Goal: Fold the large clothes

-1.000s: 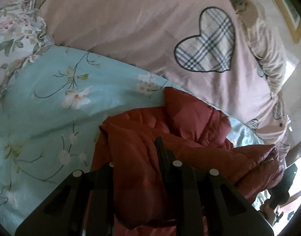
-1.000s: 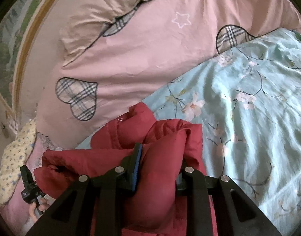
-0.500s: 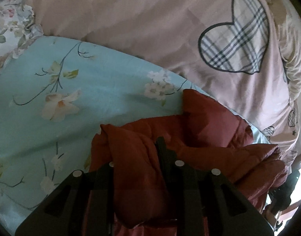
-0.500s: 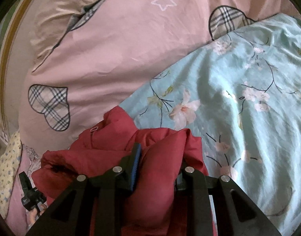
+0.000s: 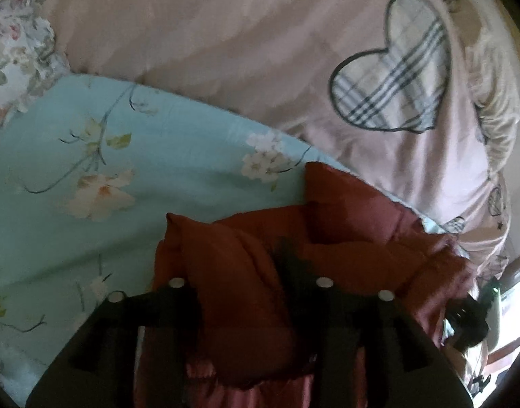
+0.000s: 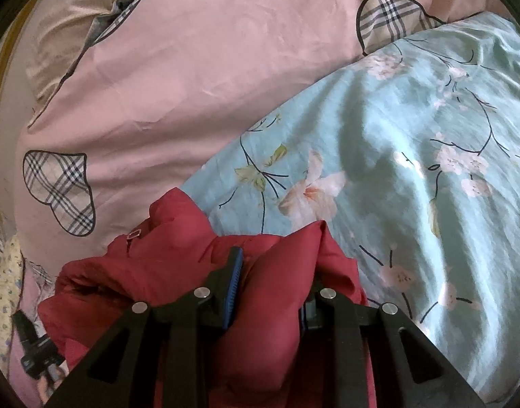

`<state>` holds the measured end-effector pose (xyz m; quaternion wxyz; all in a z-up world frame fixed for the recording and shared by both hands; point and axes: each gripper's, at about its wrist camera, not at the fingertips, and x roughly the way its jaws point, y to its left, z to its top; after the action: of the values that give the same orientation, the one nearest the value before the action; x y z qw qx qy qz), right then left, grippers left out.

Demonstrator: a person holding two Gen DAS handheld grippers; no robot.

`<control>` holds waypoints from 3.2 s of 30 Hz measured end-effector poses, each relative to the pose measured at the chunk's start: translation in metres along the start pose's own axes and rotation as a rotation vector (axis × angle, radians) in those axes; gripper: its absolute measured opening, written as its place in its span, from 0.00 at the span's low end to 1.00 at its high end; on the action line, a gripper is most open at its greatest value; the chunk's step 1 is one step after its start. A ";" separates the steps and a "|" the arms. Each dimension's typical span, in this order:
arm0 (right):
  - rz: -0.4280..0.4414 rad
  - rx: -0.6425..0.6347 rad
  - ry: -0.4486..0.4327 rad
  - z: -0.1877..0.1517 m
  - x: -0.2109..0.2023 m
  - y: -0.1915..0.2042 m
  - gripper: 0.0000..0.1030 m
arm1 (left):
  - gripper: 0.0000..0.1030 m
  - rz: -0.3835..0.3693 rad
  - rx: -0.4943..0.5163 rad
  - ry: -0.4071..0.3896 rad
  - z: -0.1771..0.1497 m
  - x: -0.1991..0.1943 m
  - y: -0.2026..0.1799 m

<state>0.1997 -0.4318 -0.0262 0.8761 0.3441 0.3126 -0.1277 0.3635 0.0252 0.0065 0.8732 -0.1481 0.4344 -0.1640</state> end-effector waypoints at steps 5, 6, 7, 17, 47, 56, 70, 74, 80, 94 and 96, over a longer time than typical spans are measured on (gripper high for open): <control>-0.014 -0.008 -0.005 0.000 0.005 0.002 0.24 | 0.46 0.009 0.064 -0.084 -0.012 -0.044 -0.013; -0.017 -0.009 -0.005 0.000 0.006 0.003 0.24 | 0.46 -0.003 0.083 -0.107 -0.018 -0.057 -0.019; -0.019 -0.011 -0.005 0.000 0.007 0.003 0.24 | 0.46 -0.012 0.100 -0.118 -0.022 -0.065 -0.024; -0.033 -0.044 -0.021 0.000 0.003 0.011 0.29 | 0.48 -0.023 0.377 -0.022 -0.087 -0.034 -0.106; -0.121 -0.541 0.106 -0.044 -0.005 0.085 0.76 | 0.46 0.180 0.348 -0.018 -0.073 0.004 -0.088; -0.110 -0.411 0.144 -0.025 0.022 0.058 0.78 | 0.46 0.209 0.247 0.034 -0.048 0.036 -0.055; -0.099 -0.374 0.143 -0.023 0.028 0.051 0.79 | 0.46 0.199 0.224 0.068 -0.036 0.053 -0.048; -0.100 -0.378 0.140 -0.022 0.029 0.054 0.79 | 0.46 0.168 0.210 0.053 -0.036 0.036 -0.049; -0.089 -0.387 0.111 -0.023 0.009 0.059 0.80 | 0.53 0.088 0.159 0.015 -0.044 -0.001 -0.040; -0.004 -0.381 0.099 -0.036 -0.055 0.046 0.80 | 0.67 0.041 0.061 -0.024 -0.054 -0.040 0.004; 0.008 -0.366 0.097 -0.035 -0.062 0.039 0.80 | 0.71 0.045 0.045 -0.023 -0.054 -0.040 0.012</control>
<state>0.1528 -0.3787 0.0140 0.9085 0.1858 0.3712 -0.0482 0.2989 0.0467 -0.0012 0.8847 -0.1204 0.4236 -0.1525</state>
